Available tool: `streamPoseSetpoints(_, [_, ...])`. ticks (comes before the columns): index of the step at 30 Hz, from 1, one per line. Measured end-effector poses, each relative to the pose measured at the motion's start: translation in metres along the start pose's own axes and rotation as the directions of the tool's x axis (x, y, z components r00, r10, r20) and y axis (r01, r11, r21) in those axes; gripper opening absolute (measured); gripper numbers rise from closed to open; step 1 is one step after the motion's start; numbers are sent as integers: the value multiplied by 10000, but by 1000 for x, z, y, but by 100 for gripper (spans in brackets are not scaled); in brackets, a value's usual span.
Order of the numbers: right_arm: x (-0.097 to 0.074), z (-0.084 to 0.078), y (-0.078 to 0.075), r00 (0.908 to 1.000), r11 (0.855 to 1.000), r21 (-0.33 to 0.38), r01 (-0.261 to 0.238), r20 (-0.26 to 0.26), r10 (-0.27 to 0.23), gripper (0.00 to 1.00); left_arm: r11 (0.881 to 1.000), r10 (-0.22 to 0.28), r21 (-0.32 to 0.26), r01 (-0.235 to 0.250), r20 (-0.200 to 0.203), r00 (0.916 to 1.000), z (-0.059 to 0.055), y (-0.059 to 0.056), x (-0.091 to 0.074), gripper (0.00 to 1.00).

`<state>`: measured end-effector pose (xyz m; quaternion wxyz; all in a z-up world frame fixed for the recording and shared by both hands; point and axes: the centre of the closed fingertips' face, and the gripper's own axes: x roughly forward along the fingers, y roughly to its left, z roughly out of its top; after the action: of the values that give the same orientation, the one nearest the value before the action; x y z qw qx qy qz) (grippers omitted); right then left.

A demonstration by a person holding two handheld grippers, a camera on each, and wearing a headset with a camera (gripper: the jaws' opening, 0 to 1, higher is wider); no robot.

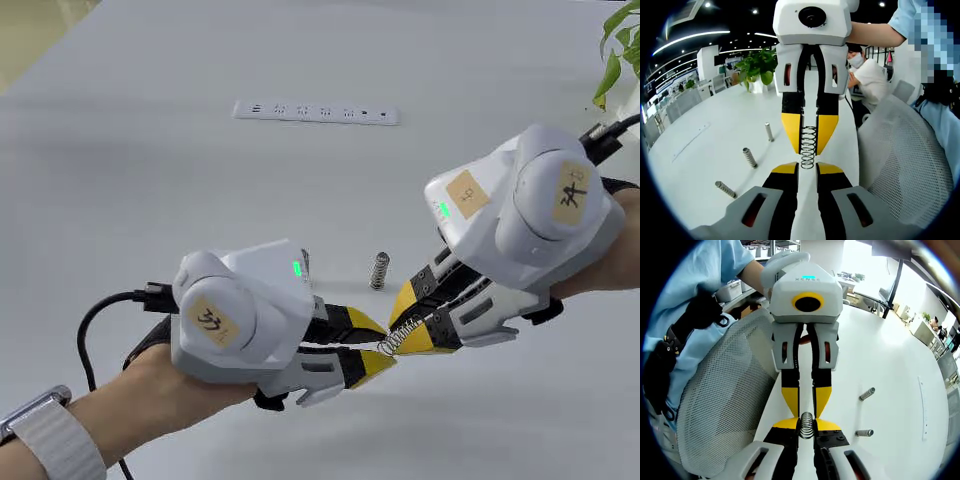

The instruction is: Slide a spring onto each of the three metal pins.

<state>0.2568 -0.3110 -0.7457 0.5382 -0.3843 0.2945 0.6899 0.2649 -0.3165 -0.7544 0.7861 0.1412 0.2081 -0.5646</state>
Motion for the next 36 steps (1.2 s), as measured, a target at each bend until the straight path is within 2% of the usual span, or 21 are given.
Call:
streamPoseSetpoints(1, [0, 0, 0, 10000, 10000, 58, -5, 18, 5, 7, 9996, 262, -98, -263, -49, 9996, -4, 4, -2, 14])
streamPoseSetpoints(4, [1, -2, -1, 10000, 9999, 145, -28, -2, 28, 7, 9981, 474, -393, -473, 10, 9989, -12, 7, -5, 23])
streamPoseSetpoints(8, [2, -5, 0, 9999, 9998, 202, -76, -65, 78, 7, 9912, 1101, -722, -1108, -135, 9938, -29, 19, -13, 38])
streamPoseSetpoints(10, [2, -5, 1, 9999, 9997, 237, -107, -78, 109, 7, 9854, 1382, -978, -1394, -198, 9902, -35, 24, -19, 41])
streamPoseSetpoints(13, [2, -8, 2, 9998, 9996, 270, -124, -137, 128, 7, 9762, 1853, -1146, -1843, -16, 9827, -39, 33, -27, 49])
streamPoseSetpoints(15, [1, -13, 0, 9998, 9995, 304, -113, -188, 118, 7, 9630, 2188, -1582, -2183, -148, 9757, -45, 39, -33, 57])
streamPoseSetpoints(18, [-1, -17, 0, 9996, 9993, 363, -102, -265, 111, 7, 9518, 2579, -1678, -2567, -150, 9661, -50, 47, -40, 69])
streamPoseSetpoints(19, [-2, -19, 0, 9995, 9992, 382, -82, -295, 93, 7, 9462, 2811, -1638, -2792, -119, 9596, -51, 51, -43, 72])
streamPoseSetpoints(20, [-3, -20, 0, 9995, 9992, 395, -80, -313, 92, 7, 9451, 2863, -1620, -2838, -81, 9581, -52, 52, -45, 77])
streamPoseSetpoints(22, [-4, -24, -1, 9994, 9989, 470, -53, -352, 70, 7, 9340, 3114, -1830, -3069, -45, 9503, -53, 56, -49, 82])
streamPoseSetpoints(24, [-5, -28, -2, 9992, 9985, 539, -35, -407, 57, 7, 9291, 3213, -1945, -3145, 36, 9470, -54, 58, -53, 84])
streamPoseSetpoints(26, [-6, -33, -3, 9989, 9981, 609, -27, -471, 56, 7, 9192, 3477, -2012, -3384, 119, 9375, -54, 64, -56, 90])
streamPoseSetpoints(27, [-7, -35, -4, 9987, 9980, 639, -26, -500, 58, 7, 9175, 3519, -2034, -3417, 148, 9359, -54, 65, -57, 92])
streamPoseSetpoints(29, [-8, -39, -5, 9985, 9975, 701, -29, -538, 67, 7, 9040, 3756, -2313, -3595, 281, 9264, -52, 70, -61, 98])
streamPoseSetpoints(32, [-9, -46, -8, 9979, 9969, 786, -14, -647, 65, 7, 9003, 3866, -2298, -3698, 313, 9217, -52, 72, -65, 99])
streamPoseSetpoints(34, [-10, -48, -10, 9978, 9961, 879, -21, -659, 79, 7, 8998, 3792, -2391, -3651, 143, 9252, -56, 71, -65, 99])
streamPoseSetpoints(36, [-12, -52, -12, 9970, 9961, 878, 10, -776, 58, 7, 8984, 3843, -2360, -3704, 140, 9231, -57, 72, -66, 99])
